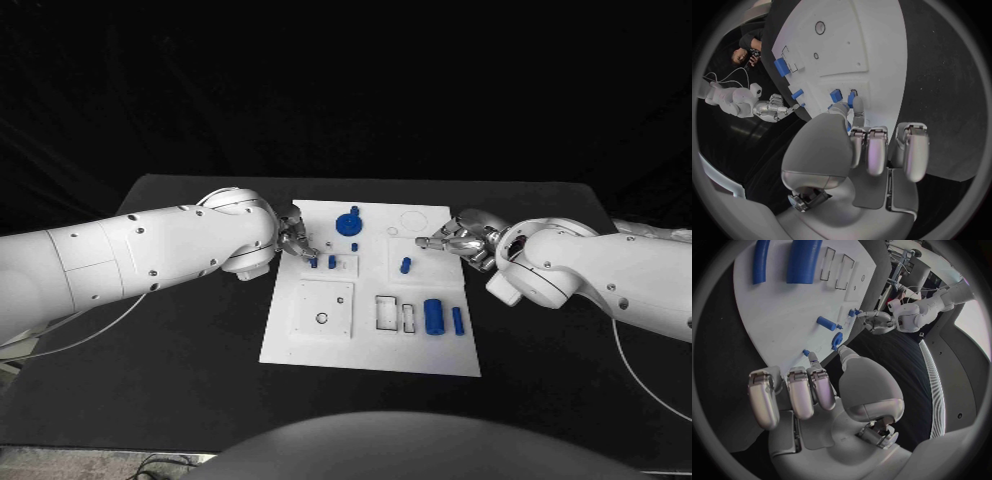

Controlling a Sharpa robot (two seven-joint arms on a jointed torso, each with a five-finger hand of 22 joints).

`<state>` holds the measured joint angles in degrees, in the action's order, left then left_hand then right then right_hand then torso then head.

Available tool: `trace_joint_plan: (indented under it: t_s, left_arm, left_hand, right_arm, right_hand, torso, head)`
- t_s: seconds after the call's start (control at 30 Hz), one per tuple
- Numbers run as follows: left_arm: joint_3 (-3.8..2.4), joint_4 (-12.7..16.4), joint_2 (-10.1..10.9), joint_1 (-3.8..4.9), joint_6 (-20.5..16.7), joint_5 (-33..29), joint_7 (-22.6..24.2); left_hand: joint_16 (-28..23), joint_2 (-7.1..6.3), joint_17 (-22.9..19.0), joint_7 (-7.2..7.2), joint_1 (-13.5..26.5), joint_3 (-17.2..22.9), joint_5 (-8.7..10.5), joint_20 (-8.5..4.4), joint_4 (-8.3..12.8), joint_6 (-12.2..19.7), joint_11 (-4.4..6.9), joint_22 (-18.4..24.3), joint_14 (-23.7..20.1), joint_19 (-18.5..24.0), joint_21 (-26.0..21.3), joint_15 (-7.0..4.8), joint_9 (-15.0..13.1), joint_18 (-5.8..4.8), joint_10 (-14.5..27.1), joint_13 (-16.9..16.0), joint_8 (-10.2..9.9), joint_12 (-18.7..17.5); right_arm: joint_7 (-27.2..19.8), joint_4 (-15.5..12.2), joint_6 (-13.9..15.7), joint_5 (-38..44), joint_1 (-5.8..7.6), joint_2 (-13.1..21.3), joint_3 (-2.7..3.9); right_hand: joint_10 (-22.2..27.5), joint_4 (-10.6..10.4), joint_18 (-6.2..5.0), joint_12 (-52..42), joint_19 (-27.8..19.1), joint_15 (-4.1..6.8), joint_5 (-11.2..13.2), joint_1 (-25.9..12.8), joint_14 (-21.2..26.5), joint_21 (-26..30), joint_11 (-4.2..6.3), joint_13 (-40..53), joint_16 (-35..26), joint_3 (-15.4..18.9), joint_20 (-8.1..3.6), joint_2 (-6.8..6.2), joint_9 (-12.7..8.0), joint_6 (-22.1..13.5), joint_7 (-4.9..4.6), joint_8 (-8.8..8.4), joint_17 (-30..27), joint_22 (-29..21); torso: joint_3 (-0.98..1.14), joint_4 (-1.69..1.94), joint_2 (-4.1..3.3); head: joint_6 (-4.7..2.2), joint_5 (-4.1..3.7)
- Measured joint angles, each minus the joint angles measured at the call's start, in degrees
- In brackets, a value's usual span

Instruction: Assemble the parts on the task board

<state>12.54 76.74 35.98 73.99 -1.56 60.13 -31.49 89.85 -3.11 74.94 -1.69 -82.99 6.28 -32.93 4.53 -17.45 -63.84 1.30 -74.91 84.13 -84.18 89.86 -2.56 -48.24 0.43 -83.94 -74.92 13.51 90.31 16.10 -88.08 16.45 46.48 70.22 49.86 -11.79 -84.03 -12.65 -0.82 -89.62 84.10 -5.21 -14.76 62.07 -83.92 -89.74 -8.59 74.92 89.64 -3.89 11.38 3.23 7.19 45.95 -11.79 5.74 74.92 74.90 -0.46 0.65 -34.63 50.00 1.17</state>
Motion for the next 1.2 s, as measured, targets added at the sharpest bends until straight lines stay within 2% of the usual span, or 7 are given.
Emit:
trace_joint_plan:
  t_s: [0.6, 0.8, 0.87, 0.97, 1.07, 1.2]
  left_arm:
    - [-0.01, -0.1, -0.12, -0.03, 0.24, 0.0, 0.0]
    - [-0.01, -0.17, -0.11, -0.03, 0.61, 0.01, -0.05]
    - [-0.02, -0.2, -0.07, -0.02, 0.84, 0.03, -0.06]
    - [-0.04, -0.21, -0.01, 0.01, 1.21, 0.06, -0.08]
    - [-0.04, -0.19, 0.07, 0.01, 1.7, 0.08, -0.1]
    - [0.01, -0.17, 0.22, -0.05, 2.22, 0.11, -0.15]
  left_hand:
    - [0.0, -0.25, -0.01, -0.04, -0.21, 0.16, 0.06, 0.0, -0.15, -0.01, 0.02, 0.0, 0.0, 0.0, 0.0, 0.0, -0.06, 0.0, -0.2, 0.0, 0.1, 0.0]
    - [0.0, -0.52, -0.01, -0.04, 0.07, 0.17, 0.67, 0.0, -0.14, 0.0, 0.02, 0.0, 0.0, 0.0, 0.0, 0.0, -0.06, 0.0, -0.2, 0.0, 0.1, 0.0]
    - [0.0, -1.84, -0.01, 0.07, 1.94, 0.4, 0.84, 0.0, 0.53, 0.11, 0.03, 0.0, 0.0, 0.0, 0.0, 0.0, -0.08, 0.0, -0.21, 0.0, 0.24, 0.0]
    - [0.0, -2.84, -0.01, 0.69, 6.3, -1.79, 0.99, 0.0, 0.96, 0.7, 0.25, 0.0, 0.0, 0.0, 0.0, 0.0, 0.29, 0.0, -0.41, 0.0, -0.1, 0.0]
    - [0.0, -3.25, -0.02, -0.04, 10.74, -4.27, 0.99, 0.0, 0.68, 0.79, 0.03, 0.0, 0.0, 0.0, 0.0, 0.0, 1.24, 0.0, -0.2, 0.0, -0.61, 0.0]
    - [0.0, -3.3, -0.02, -0.04, 13.17, -6.13, 0.99, 0.0, 0.53, 0.79, 0.03, 0.0, 0.0, 0.0, 0.0, 0.0, 1.89, -0.01, -0.2, 0.0, -0.8, 0.0]
  right_arm:
    - [0.0, -0.06, 0.0, 0.0, 0.0, 0.07, 0.0]
    - [0.0, -0.07, 0.0, 0.0, 0.0, 0.07, 0.0]
    - [0.0, -0.07, 0.0, 0.0, 0.0, 0.09, 0.0]
    - [0.0, -0.07, 0.0, 0.0, 0.0, 0.1, 0.0]
    - [0.0, -0.07, 0.0, 0.0, 0.0, 0.12, 0.0]
    - [0.0, -0.07, 0.0, 0.0, 0.0, 0.13, 0.0]
  right_hand:
    - [0.0, 0.0, 0.0, 0.0, 0.0, 0.0, 0.0, 0.0, 0.0, 0.0, 0.0, -0.01, 0.0, 0.0, 0.0, 0.0, -0.01, 0.0, 0.0, 0.0, -0.01, 0.04]
    - [0.0, 0.0, 0.0, 0.0, 0.0, 0.0, 0.0, 0.0, 0.0, 0.0, 0.0, -0.01, 0.0, 0.0, 0.0, 0.0, -0.01, 0.0, 0.0, 0.0, -0.01, 0.04]
    - [0.0, 0.0, 0.0, 0.0, 0.0, 0.0, 0.0, 0.0, 0.0, 0.0, 0.0, -0.01, 0.0, 0.0, 0.0, 0.0, -0.01, 0.0, 0.0, 0.0, -0.01, 0.04]
    - [0.01, 0.0, 0.0, 0.0, 0.0, 0.0, 0.0, 0.0, 0.0, 0.0, 0.0, -0.01, 0.0, 0.0, 0.0, 0.0, -0.02, 0.0, 0.0, 0.0, -0.01, 0.04]
    - [0.01, 0.0, 0.0, 0.0, 0.0, 0.0, 0.0, 0.0, 0.0, 0.0, 0.01, -0.01, 0.0, 0.0, 0.0, 0.0, -0.02, 0.0, 0.0, 0.0, -0.01, 0.04]
    - [0.01, 0.0, 0.0, 0.0, 0.0, 0.0, 0.0, 0.0, 0.0, 0.0, 0.01, -0.01, 0.0, 0.0, 0.0, 0.0, -0.02, 0.0, 0.0, 0.0, -0.01, 0.03]
  torso:
    - [0.01, 0.02, -0.01]
    - [0.02, 0.01, 0.02]
    - [0.02, 0.02, 0.02]
    - [0.03, 0.03, 0.02]
    - [0.02, 0.04, 0.02]
    - [0.0, 0.04, 0.02]
  head:
    - [0.0, -0.04]
    - [0.01, -0.03]
    - [0.01, -0.08]
    - [0.01, -0.16]
    - [0.01, -0.18]
    - [0.01, -0.19]
